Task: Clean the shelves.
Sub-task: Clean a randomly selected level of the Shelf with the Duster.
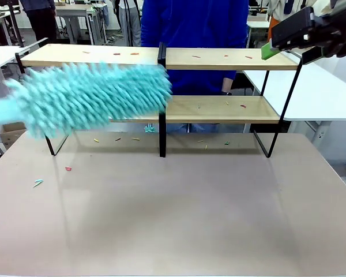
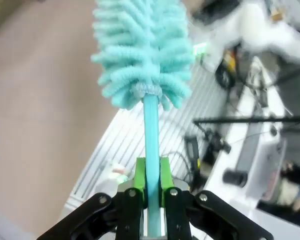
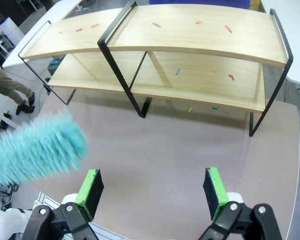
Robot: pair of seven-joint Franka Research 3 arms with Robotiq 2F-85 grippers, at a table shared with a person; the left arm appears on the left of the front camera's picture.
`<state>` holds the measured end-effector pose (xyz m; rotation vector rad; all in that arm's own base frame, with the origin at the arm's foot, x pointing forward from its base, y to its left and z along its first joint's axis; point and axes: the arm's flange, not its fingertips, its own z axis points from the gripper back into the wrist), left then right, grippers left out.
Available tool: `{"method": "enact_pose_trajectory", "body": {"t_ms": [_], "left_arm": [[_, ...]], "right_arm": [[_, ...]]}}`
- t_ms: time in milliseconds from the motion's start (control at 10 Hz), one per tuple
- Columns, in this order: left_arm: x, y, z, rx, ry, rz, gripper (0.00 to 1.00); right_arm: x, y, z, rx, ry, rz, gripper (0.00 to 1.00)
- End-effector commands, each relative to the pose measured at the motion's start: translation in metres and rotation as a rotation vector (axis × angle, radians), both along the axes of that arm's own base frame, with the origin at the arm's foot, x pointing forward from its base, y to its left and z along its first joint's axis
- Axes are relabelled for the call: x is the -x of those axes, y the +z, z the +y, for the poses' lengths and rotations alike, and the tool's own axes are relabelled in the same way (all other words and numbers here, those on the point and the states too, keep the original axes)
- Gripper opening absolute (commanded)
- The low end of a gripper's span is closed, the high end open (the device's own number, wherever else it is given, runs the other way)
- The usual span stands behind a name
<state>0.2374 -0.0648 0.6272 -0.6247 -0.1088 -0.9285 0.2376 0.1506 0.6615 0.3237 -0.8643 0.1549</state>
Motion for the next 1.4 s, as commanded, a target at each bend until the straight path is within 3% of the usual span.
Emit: {"method": "enact_pose_trajectory", "body": {"t_ms": [0, 100, 200, 300, 400, 500, 800, 1000, 1100, 1300], "left_arm": [[-0.016, -0.013, -0.033, -0.043, -0.045, 0.017, 0.13], [-0.019, 0.003, -0.019, -0.026, 0.029, 0.136, 0.13], [-0.003, -0.012, -0.035, -0.047, -0.067, 0.02, 0.13], [-0.003, -0.012, -0.035, -0.047, -0.067, 0.02, 0.13], [-0.013, -0.018, -0.047, -0.061, -0.064, 0.072, 0.13], [-0.016, -0.023, -0.066, -0.098, 0.07, 0.069, 0.13], [-0.074, -0.024, -0.162, -0.152, 0.227, 0.03, 0.13], [-0.083, -0.026, -0.206, -0.158, 0.281, -0.001, 0.13], [-0.086, -0.029, -0.223, -0.111, 0.391, -0.037, 0.13], [-0.088, -0.034, -0.259, -0.112, 0.507, -0.089, 0.13]], "right_arm": [[0.0, 0.0, -0.001, -0.002, -0.002, 0.001, 1.0], [0.0, 0.0, -0.001, -0.002, -0.002, 0.001, 1.0], [0.0, 0.0, -0.001, -0.002, -0.002, 0.001, 1.0], [0.0, 0.0, -0.001, -0.002, -0.002, 0.001, 1.0], [0.0, 0.0, -0.001, -0.002, -0.002, 0.001, 1.0], [0.0, 0.0, -0.001, -0.002, -0.002, 0.001, 1.0], [0.0, 0.0, -0.001, -0.002, -0.002, 0.001, 1.0], [0.0, 0.0, -0.001, -0.002, -0.002, 0.001, 1.0], [0.0, 0.0, -0.001, -0.002, -0.002, 0.001, 1.0], [0.0, 0.0, -0.001, -0.002, -0.002, 0.001, 1.0]]}}
